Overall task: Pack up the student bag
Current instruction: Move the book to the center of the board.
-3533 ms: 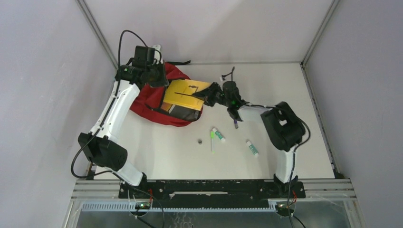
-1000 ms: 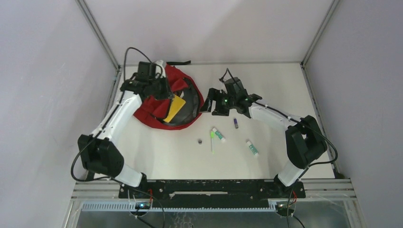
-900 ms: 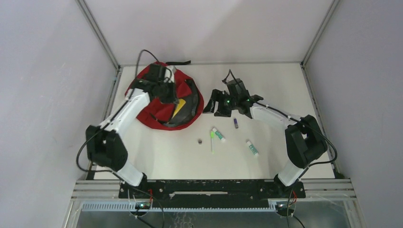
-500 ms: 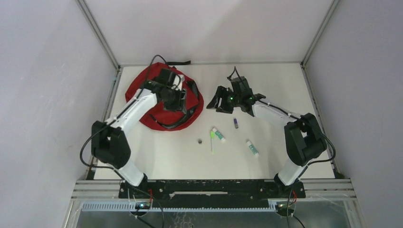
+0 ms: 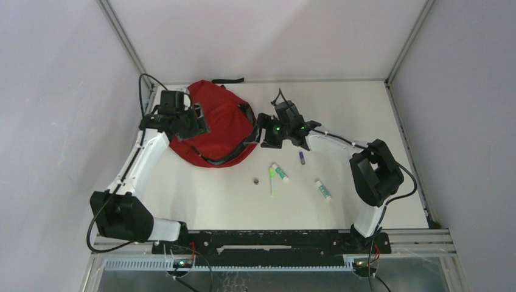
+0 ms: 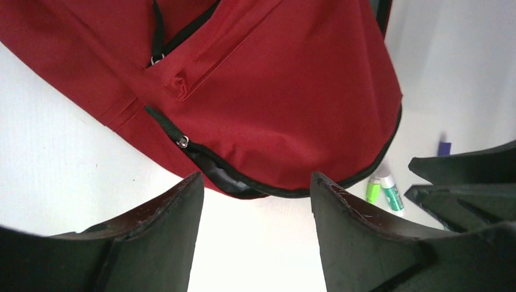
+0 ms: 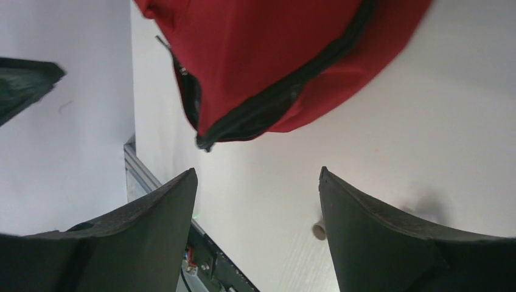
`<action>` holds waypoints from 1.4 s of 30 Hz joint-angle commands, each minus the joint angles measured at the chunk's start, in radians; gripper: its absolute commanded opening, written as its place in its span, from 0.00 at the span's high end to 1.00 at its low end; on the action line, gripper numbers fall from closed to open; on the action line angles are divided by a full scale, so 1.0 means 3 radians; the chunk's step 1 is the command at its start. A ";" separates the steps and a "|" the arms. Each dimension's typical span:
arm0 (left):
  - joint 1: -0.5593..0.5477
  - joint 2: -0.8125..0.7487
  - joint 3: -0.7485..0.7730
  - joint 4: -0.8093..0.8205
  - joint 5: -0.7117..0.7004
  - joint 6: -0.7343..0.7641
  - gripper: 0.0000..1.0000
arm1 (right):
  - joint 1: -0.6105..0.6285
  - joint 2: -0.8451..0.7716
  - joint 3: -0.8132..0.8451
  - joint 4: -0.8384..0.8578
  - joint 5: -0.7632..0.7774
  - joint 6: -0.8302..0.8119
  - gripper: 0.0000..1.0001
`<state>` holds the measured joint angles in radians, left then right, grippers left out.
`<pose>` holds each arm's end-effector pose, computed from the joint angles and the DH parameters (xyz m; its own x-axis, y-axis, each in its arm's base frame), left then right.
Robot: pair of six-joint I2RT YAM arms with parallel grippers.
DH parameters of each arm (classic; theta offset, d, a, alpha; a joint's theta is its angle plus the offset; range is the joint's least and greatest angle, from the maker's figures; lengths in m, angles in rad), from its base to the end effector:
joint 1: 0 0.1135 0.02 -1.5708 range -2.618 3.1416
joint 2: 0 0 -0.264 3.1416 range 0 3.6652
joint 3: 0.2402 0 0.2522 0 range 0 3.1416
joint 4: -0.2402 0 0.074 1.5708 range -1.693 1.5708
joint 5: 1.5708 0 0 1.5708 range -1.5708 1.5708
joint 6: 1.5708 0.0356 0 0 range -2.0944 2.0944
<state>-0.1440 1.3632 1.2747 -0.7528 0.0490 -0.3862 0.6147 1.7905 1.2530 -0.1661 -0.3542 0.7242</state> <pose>0.2847 -0.0430 0.3283 -0.7496 -0.2714 -0.6037 -0.1152 0.9516 -0.2849 0.3201 0.2411 0.2278 -0.8974 0.1271 -0.4225 -0.2168 0.7069 0.6733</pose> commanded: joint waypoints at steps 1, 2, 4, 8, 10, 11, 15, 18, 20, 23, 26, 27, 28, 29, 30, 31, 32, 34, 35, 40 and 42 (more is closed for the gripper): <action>0.0084 -0.0001 -0.0083 0.0134 -0.0149 -0.0173 0.31 | 0.0112 -0.0038 0.0180 0.0244 0.0074 0.0151 0.17; 0.0103 0.0022 -0.0065 0.0152 -0.0150 -0.0164 0.32 | 0.0121 -0.0004 0.0213 0.0231 0.0071 0.0162 0.17; 0.0119 0.0137 0.0029 0.0230 -0.0252 -0.0080 0.31 | 0.0155 0.0124 0.0327 0.0148 0.0104 0.0143 0.16; 0.0166 0.0857 0.0588 0.0174 -0.0198 0.0130 0.31 | 0.0147 0.0459 0.0479 0.0018 0.0108 0.0171 0.20; 0.0168 0.1129 0.0818 0.0158 0.0029 0.0200 0.31 | 0.0126 0.0566 0.0470 0.0008 0.0102 0.0184 0.29; 0.0168 0.1229 0.0888 0.0171 0.0109 0.0218 0.31 | 0.0120 0.0591 0.0464 0.0009 0.0109 0.0180 0.34; 0.0168 0.1511 0.1044 0.0201 0.0078 0.0357 0.32 | 0.0073 0.0649 0.0452 0.0078 0.0059 0.0169 0.61; 0.0163 0.1635 0.1100 0.0187 0.0064 0.0467 0.41 | -0.0003 0.0671 0.0453 0.0116 0.0037 0.0144 0.83; 0.0140 0.1640 0.1082 0.0196 0.0083 0.0488 0.56 | -0.0085 0.0696 0.0453 0.0119 0.0012 0.0159 1.00; 0.0066 0.1623 0.1061 0.0237 0.0102 0.0509 0.86 | -0.0227 0.0699 0.0445 0.0079 -0.0018 0.0177 1.00; -0.0043 0.1671 0.1125 0.0234 0.0082 0.0545 1.00 | -0.0336 0.0595 0.0330 0.0097 0.0032 0.0165 1.00; -0.0095 0.1707 0.1186 0.0201 0.0001 0.0577 1.00 | -0.0371 0.0550 0.0291 0.0112 0.0046 0.0155 1.00; -0.0179 0.1748 0.1246 0.0155 -0.0091 0.0613 1.00 | -0.0394 0.0512 0.0249 0.0110 0.0065 0.0141 1.00; -0.0217 0.1789 0.1309 0.0111 -0.0142 0.0633 1.00 | -0.0416 0.0478 0.0225 0.0091 0.0084 0.0109 1.00; -0.0307 0.1835 0.1376 0.0073 -0.0152 0.0661 1.00 | -0.0440 0.0449 0.0205 0.0057 0.0108 0.0082 1.00; -0.0368 0.1868 0.1424 0.0038 -0.0153 0.0672 1.00 | -0.0461 0.0422 0.0175 0.0021 0.0145 0.0057 1.00; -0.0427 0.1885 0.1453 0.0035 -0.0130 0.0665 1.00 | -0.0486 0.0396 0.0135 0.0005 0.0169 0.0047 1.00; -0.0552 0.1910 0.1484 0.0066 0.0015 0.0645 1.00 | -0.0549 0.0353 0.0041 0.0025 0.0175 0.0049 1.00; -0.0612 0.1917 0.1496 0.0093 0.0075 0.0628 1.00 | -0.0586 0.0339 -0.0002 0.0050 0.0174 0.0053 1.00; -0.0813 0.1874 0.1560 0.0094 0.0249 0.0531 1.00 | -0.0677 0.0313 -0.0057 -0.0022 0.0212 -0.0048 1.00; -0.0820 0.1776 0.1543 0.0081 0.0246 0.0465 0.98 | -0.0686 0.0259 -0.0060 -0.0080 0.0270 -0.0132 1.00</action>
<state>-0.3882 1.9446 1.6833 -0.7246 0.0883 -0.2203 0.4290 1.9366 1.2423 -0.1547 -0.3359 0.7464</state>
